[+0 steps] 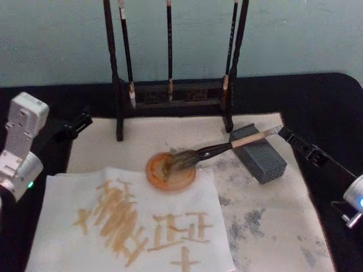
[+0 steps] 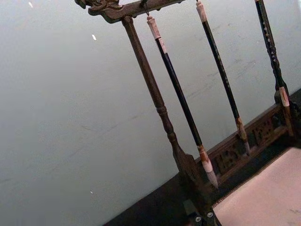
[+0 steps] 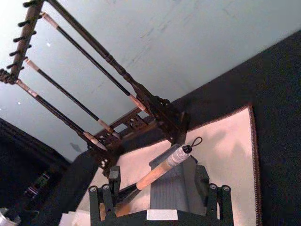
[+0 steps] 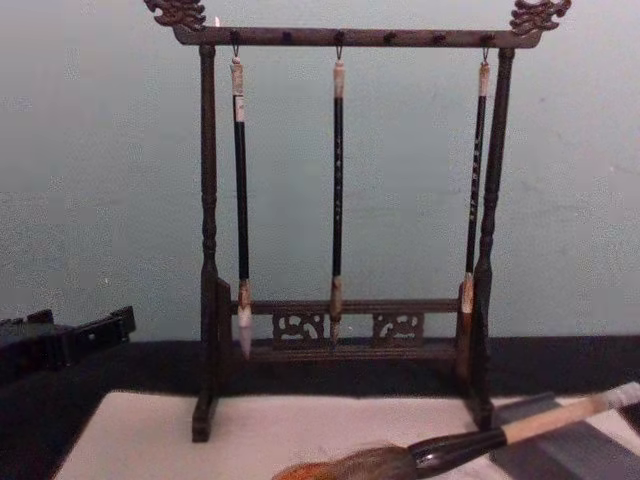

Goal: Pick up the brush from the inkstone, write on the paper, then place the brush back to its original position.

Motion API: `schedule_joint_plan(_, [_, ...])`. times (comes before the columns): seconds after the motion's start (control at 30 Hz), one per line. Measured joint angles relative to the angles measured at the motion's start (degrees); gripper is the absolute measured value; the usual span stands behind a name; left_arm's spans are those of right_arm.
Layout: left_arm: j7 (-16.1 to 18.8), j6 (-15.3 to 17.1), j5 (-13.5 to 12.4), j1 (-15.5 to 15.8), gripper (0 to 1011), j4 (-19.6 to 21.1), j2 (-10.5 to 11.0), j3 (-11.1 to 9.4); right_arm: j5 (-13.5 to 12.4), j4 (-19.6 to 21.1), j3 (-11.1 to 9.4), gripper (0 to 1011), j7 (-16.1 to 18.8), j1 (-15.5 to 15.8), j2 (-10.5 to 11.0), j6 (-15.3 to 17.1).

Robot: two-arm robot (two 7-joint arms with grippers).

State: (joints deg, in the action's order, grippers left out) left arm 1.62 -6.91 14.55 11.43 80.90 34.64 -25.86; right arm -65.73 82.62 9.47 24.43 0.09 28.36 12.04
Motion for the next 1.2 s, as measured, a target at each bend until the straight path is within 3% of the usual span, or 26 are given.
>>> schedule_joint_plan(0.63, [0.0,0.0,0.0,0.0,1002,0.0,0.0,0.0,-7.63,-5.77,1.34,1008,0.42,-4.05,-1.15,2.35])
schedule_joint_plan(1.2, [0.0,0.0,0.0,0.0,1000,0.0,0.0,0.0,-11.22,-10.8,3.69,1008,1.03,-7.15,-2.05,3.0])
